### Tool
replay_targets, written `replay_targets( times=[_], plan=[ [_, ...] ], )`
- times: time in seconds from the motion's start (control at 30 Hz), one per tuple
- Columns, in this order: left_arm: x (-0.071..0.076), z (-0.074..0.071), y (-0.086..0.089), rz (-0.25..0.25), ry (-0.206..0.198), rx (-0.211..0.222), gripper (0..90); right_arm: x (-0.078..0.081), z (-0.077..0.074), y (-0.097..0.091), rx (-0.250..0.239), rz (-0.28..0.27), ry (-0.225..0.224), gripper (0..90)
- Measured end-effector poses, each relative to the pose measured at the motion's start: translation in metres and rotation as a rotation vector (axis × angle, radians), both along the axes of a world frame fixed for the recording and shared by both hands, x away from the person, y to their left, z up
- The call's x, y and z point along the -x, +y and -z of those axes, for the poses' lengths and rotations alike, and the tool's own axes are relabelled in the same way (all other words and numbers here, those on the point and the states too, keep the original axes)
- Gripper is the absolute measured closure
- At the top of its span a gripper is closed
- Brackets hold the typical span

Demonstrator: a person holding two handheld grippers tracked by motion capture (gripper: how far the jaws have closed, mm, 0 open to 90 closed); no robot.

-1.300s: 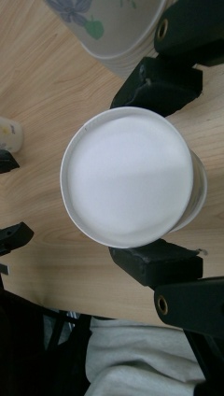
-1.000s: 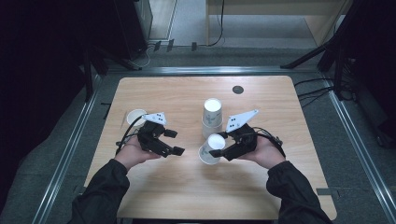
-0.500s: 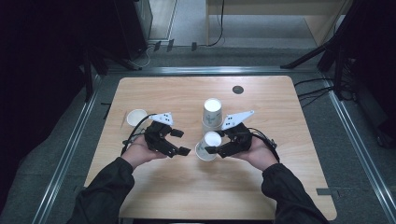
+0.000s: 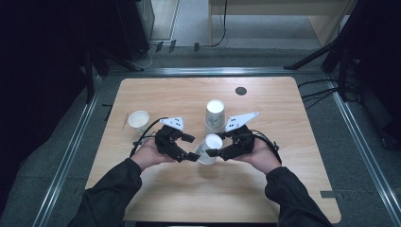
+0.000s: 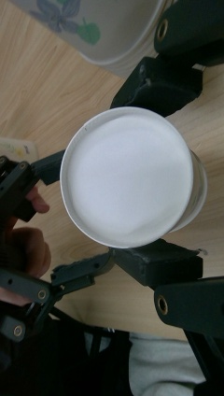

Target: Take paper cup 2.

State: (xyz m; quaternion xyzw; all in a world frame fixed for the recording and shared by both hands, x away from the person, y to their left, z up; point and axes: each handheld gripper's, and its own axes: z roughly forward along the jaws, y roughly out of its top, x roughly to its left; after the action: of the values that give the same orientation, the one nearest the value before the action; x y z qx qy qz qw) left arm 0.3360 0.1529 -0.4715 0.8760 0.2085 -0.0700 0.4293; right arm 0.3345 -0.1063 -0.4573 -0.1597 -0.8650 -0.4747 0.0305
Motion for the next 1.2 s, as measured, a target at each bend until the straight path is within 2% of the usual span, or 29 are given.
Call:
replay_targets(
  times=[0.1,0.27,0.5,0.73,0.77,0.9,1.2],
  plan=[
    [0.001,0.002,-0.003,0.015,-0.005,0.004,14.5,0.0,-0.001,0.002,-0.002,-0.014,-0.005,34.4],
    [0.004,0.006,-0.008,0.039,-0.004,0.004,15.0,0.002,-0.001,0.007,-0.002,-0.041,0.013,34.4],
    [0.007,0.01,-0.013,0.059,0.0,0.0,15.2,0.003,-0.002,0.009,-0.003,-0.051,0.025,34.4],
    [0.01,0.011,-0.017,0.076,-0.016,-0.004,17.0,0.004,-0.003,0.011,-0.023,-0.06,0.047,34.3],
    [0.012,0.01,-0.017,0.078,-0.029,-0.004,20.1,0.004,-0.003,0.012,-0.021,-0.062,0.049,34.4],
    [0.013,0.009,-0.017,0.092,-0.034,0.008,25.6,0.004,-0.004,0.012,-0.027,-0.064,0.053,34.4],
    [0.015,0.007,-0.016,0.111,-0.051,0.012,29.1,0.005,-0.004,0.012,-0.032,-0.073,0.053,34.1]
  ],
)
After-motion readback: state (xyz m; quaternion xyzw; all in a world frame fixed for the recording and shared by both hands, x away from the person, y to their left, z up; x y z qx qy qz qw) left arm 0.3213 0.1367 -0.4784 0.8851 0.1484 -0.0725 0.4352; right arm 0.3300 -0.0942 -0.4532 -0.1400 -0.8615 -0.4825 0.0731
